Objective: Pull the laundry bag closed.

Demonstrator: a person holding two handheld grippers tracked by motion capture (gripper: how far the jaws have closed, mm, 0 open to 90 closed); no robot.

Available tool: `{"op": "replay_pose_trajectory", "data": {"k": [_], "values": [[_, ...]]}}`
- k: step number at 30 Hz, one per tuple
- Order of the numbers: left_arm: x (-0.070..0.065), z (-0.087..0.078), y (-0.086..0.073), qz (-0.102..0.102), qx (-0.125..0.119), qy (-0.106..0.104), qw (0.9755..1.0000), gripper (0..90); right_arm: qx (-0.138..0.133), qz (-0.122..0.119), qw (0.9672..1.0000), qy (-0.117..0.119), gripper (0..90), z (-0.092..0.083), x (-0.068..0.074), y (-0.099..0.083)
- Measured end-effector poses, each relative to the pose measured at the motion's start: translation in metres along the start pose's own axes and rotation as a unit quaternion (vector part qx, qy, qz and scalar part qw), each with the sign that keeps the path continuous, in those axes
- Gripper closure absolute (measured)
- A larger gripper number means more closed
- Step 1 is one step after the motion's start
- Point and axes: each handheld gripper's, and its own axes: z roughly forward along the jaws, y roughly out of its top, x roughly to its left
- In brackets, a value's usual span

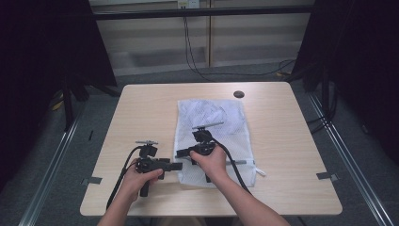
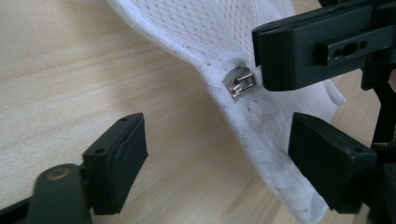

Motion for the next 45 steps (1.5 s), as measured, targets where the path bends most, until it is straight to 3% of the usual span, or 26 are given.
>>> {"op": "replay_pose_trajectory", "data": {"k": [5, 7, 11, 18, 23, 27, 29, 33, 41, 45], "values": [[-0.002, 0.004, 0.0, 0.002, 0.005, -0.013, 0.9999, 27.7, 0.0, 0.0, 1.0, 0.0, 86.8, -0.002, 0.001, 0.0], [-0.003, 0.003, 0.0, 0.004, 0.009, -0.009, 0.9999, 28.9, 0.001, 0.003, 1.0, -0.001, 86.8, -0.003, 0.001, 0.001], [-0.003, 0.003, 0.001, -0.008, -0.005, -0.004, 0.9999, 32.1, 0.0, 0.002, 1.0, 0.0, 86.8, -0.004, 0.002, 0.001], [-0.006, 0.008, 0.001, -0.012, 0.009, -0.016, 0.9997, 37.3, -0.002, 0.002, 1.0, 0.0, 86.8, -0.006, 0.002, 0.002], [-0.006, 0.01, 0.003, -0.032, 0.011, -0.019, 0.9993, 41.3, -0.004, -0.001, 1.0, 0.002, 86.8, -0.006, 0.002, 0.002], [-0.005, 0.011, 0.003, -0.04, 0.015, -0.028, 0.9987, 51.4, -0.002, 0.002, 1.0, 0.002, 86.8, -0.007, 0.003, 0.002], [-0.006, 0.012, 0.004, -0.058, 0.007, -0.035, 0.9977, 56.0, -0.002, 0.002, 1.0, 0.002, 86.8, -0.007, 0.002, 0.002], [-0.003, 0.013, 0.004, -0.059, 0.006, -0.049, 0.997, 65.3, -0.004, 0.003, 1.0, 0.004, 86.8, -0.008, 0.002, 0.002], [-0.005, 0.013, 0.004, -0.045, 0.0, -0.04, 0.9982, 82.6, -0.003, 0.003, 1.0, 0.007, 86.8, -0.009, 0.003, 0.001], [-0.007, 0.012, 0.004, -0.059, -0.01, -0.04, 0.9974, 86.9, -0.005, 0.004, 0.9999, 0.01, 86.8, -0.01, 0.004, 0.001]]}}
